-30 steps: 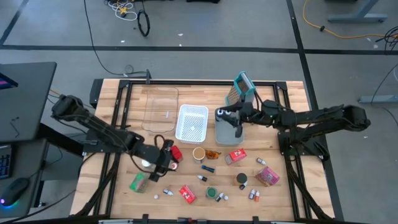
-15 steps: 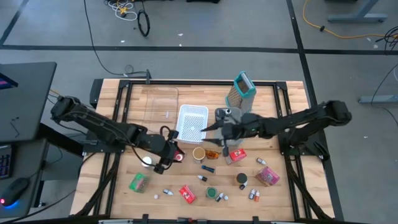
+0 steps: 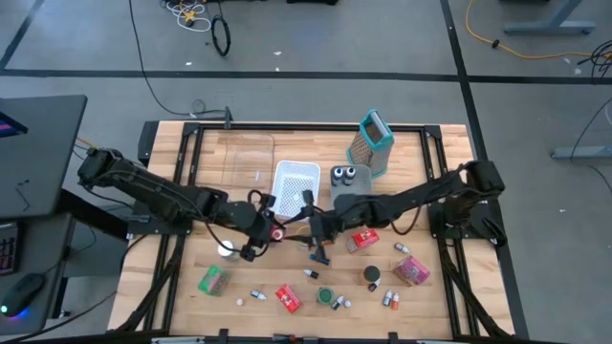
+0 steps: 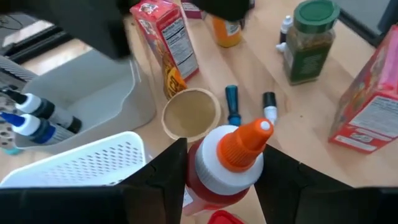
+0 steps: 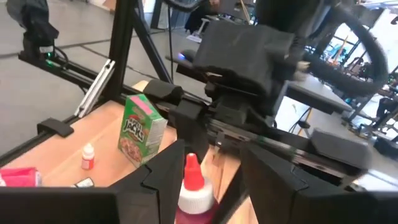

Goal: Pick & Place Kitchen Items
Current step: Put the large orange food coloring into the gray bin

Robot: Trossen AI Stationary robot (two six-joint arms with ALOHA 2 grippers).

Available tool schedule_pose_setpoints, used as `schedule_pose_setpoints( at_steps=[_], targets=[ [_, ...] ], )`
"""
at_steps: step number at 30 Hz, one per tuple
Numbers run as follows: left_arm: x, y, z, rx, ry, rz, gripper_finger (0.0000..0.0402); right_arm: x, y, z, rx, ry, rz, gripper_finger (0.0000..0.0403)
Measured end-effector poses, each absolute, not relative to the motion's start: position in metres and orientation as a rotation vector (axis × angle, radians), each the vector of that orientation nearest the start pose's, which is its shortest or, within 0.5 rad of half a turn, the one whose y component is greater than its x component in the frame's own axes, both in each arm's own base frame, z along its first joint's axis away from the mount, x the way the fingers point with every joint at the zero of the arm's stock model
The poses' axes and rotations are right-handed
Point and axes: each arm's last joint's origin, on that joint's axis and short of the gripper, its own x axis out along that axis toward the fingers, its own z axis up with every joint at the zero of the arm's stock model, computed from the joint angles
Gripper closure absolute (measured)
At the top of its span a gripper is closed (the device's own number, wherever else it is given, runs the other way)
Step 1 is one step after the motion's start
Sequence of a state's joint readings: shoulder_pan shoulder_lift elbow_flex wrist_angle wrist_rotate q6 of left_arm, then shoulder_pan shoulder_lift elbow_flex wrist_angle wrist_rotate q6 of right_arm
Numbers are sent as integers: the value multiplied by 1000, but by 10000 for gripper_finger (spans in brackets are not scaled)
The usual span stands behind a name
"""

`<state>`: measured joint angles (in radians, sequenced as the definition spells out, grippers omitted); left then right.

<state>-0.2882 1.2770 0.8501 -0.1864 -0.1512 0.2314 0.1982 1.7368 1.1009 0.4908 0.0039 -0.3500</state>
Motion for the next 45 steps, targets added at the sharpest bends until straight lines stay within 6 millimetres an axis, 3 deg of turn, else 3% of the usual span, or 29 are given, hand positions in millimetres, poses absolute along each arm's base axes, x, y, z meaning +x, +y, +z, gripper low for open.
schedule_pose_setpoints(
  at_steps=[7,18,22,33,39,45],
  targets=[
    [263,-71,258,377,538,-126,238,394,78,240,-393,139,213,234],
    [268,-60,262,341,503,-59,239,395,74,240,-423,146,158,236],
    [268,-60,261,344,509,-55,239,395,70,240,-435,170,66,256],
    [268,-60,261,344,511,-54,233,395,67,239,-436,181,58,360],
    [268,-59,261,342,512,-50,236,395,67,239,-437,184,52,358],
    [268,-60,262,339,499,-53,195,395,65,238,-435,202,36,356]
  ],
)
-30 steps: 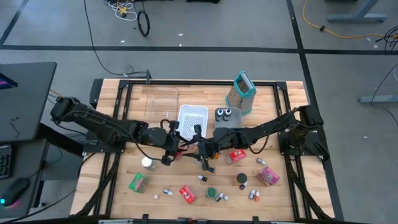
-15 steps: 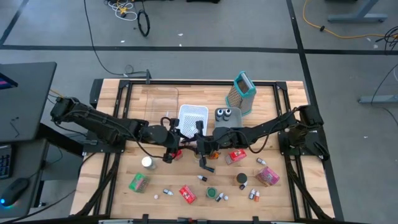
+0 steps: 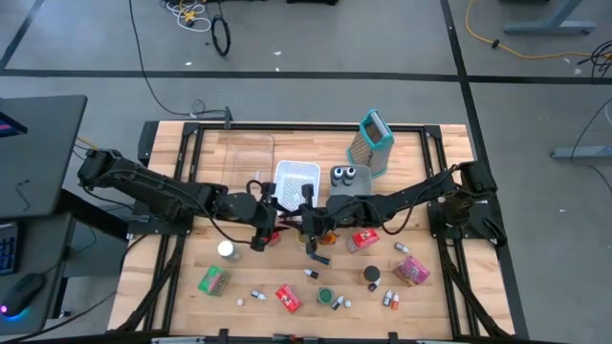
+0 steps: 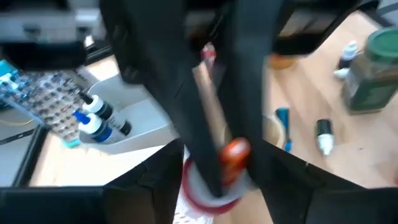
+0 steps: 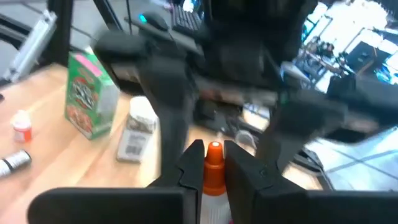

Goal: Pick & Place Kitchen Items
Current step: Put the large orange food coloring into the gray bin

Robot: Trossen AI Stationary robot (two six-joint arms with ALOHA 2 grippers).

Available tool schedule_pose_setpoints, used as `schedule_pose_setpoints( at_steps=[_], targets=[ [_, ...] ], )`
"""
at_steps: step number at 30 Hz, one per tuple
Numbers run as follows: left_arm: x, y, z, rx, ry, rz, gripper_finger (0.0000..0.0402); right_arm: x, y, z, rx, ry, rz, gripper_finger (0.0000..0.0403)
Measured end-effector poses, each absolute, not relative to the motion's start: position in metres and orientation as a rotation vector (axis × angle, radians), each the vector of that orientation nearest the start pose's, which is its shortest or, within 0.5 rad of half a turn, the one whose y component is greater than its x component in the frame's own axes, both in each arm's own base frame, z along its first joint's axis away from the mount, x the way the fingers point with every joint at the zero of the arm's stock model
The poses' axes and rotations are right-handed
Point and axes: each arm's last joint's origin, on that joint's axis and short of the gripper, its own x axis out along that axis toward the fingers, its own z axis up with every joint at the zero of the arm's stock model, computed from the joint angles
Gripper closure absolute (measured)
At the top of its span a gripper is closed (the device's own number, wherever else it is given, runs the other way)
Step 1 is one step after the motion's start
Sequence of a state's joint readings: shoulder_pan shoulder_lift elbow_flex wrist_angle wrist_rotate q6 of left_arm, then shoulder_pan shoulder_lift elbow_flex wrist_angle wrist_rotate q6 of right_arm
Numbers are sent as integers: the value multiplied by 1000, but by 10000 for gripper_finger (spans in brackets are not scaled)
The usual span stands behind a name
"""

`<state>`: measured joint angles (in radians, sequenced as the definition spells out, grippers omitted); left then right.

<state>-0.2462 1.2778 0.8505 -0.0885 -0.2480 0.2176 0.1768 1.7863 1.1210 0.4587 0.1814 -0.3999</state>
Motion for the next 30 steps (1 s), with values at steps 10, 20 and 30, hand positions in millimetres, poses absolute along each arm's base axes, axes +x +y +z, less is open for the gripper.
schedule_pose_setpoints(
  at_steps=[10,20,30],
  targets=[
    [267,-51,264,422,509,280,171,382,55,250,-414,314,-237,357],
    [257,-45,280,358,433,440,180,334,32,276,-215,397,-459,357],
    [236,-39,304,311,344,497,181,269,-1,271,-133,327,-760,357]
  ],
)
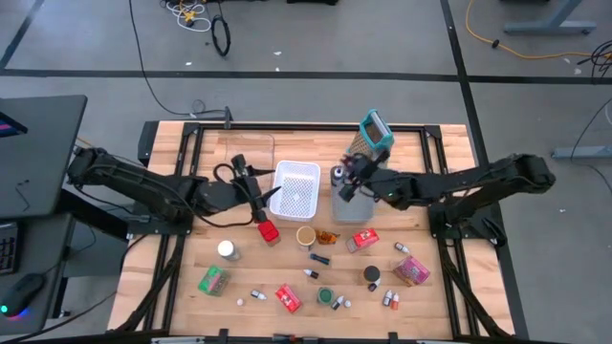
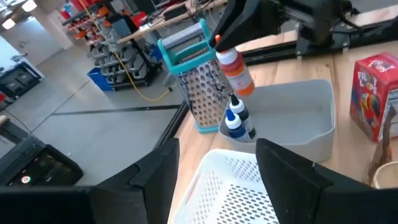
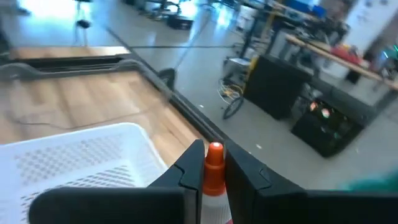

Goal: Pick & Place Kitchen Items
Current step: Put the large orange food coloring into the gray bin

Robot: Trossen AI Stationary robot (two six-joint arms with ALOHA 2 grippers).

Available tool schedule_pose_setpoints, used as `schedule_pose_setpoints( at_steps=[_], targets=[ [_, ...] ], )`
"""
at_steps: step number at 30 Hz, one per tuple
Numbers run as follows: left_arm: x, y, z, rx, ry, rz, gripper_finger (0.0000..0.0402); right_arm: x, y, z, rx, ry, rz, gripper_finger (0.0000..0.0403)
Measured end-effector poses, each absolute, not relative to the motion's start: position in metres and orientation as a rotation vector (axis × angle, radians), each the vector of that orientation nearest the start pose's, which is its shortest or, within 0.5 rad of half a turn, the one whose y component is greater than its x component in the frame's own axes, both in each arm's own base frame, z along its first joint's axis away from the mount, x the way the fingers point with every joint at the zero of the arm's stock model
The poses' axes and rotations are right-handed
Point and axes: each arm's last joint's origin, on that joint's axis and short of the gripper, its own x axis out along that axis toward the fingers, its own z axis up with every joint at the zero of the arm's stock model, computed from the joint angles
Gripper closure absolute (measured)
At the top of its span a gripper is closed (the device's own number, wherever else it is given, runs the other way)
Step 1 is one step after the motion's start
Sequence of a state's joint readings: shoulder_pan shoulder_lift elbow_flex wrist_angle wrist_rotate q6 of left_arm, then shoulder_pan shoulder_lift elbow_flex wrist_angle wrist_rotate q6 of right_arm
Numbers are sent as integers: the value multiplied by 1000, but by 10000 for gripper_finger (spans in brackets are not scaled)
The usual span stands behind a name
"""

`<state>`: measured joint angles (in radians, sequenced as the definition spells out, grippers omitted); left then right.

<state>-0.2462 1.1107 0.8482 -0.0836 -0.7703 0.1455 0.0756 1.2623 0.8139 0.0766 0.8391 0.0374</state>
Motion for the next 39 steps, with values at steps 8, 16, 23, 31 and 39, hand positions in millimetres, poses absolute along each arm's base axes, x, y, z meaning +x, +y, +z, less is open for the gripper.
schedule_pose_setpoints(
  at_steps=[8,16,23,31,39],
  targets=[
    [236,-39,300,317,372,478,181,231,-24,255,-22,293,-843,357],
    [236,-40,298,336,392,407,181,224,-35,240,50,321,-806,357],
    [236,-40,298,359,398,403,181,218,-40,223,94,352,-822,357],
    [237,-38,300,410,399,406,181,210,-44,202,137,316,-839,357],
    [239,-23,300,402,413,465,181,198,-45,179,148,266,-864,357]
  ],
)
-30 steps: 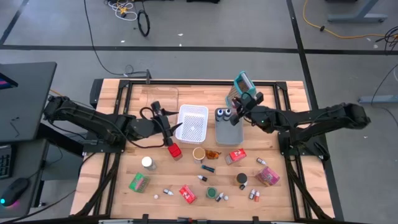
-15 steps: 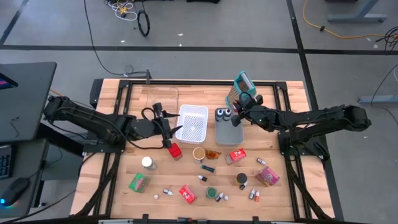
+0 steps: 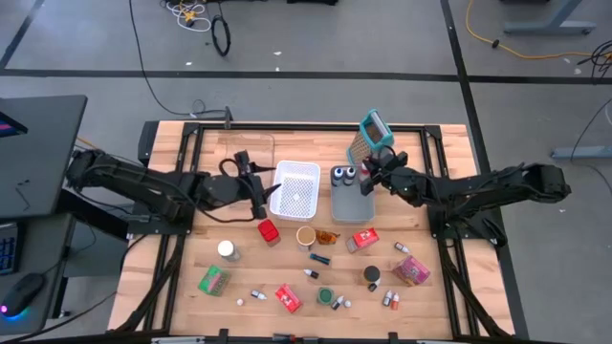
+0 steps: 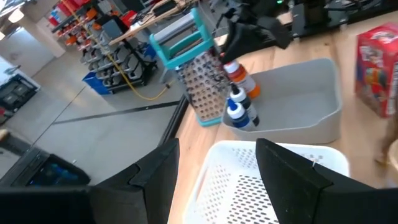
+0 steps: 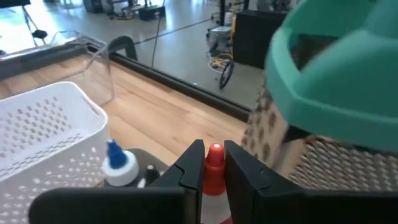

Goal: Pick & Place Kitchen Items
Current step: Put the large orange food coloring into the gray bin

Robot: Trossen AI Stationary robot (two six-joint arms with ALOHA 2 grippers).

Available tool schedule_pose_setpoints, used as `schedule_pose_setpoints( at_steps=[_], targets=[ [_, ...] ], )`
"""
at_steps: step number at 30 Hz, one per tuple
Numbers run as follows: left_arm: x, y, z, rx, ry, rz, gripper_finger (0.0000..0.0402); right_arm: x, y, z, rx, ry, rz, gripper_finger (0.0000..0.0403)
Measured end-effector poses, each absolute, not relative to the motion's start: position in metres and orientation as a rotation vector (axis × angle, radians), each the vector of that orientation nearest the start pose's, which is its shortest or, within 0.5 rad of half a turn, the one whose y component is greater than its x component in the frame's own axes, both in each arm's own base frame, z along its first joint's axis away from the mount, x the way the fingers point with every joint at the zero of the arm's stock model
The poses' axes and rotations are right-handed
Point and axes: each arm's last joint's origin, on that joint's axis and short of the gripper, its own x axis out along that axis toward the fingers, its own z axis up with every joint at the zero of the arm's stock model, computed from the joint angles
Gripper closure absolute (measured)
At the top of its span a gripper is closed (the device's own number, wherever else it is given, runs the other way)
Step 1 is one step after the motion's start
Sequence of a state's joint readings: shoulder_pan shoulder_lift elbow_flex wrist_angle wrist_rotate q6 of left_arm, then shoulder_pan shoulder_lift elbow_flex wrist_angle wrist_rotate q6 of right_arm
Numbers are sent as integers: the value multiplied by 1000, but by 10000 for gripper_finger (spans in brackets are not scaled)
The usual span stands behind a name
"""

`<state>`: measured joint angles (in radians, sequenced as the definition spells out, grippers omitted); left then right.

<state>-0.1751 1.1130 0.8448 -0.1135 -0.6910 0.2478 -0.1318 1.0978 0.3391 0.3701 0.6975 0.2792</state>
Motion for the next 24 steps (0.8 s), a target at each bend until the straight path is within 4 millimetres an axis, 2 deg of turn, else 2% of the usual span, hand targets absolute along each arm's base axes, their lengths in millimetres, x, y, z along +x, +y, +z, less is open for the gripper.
schedule_pose_setpoints(
  at_steps=[9,14,24],
  targets=[
    [240,-8,300,388,424,530,181,193,-44,159,168,245,-865,357],
    [241,-6,303,396,401,521,181,200,-44,146,146,293,-831,357],
    [243,-8,304,397,377,438,181,207,-45,138,125,302,-808,355]
  ],
)
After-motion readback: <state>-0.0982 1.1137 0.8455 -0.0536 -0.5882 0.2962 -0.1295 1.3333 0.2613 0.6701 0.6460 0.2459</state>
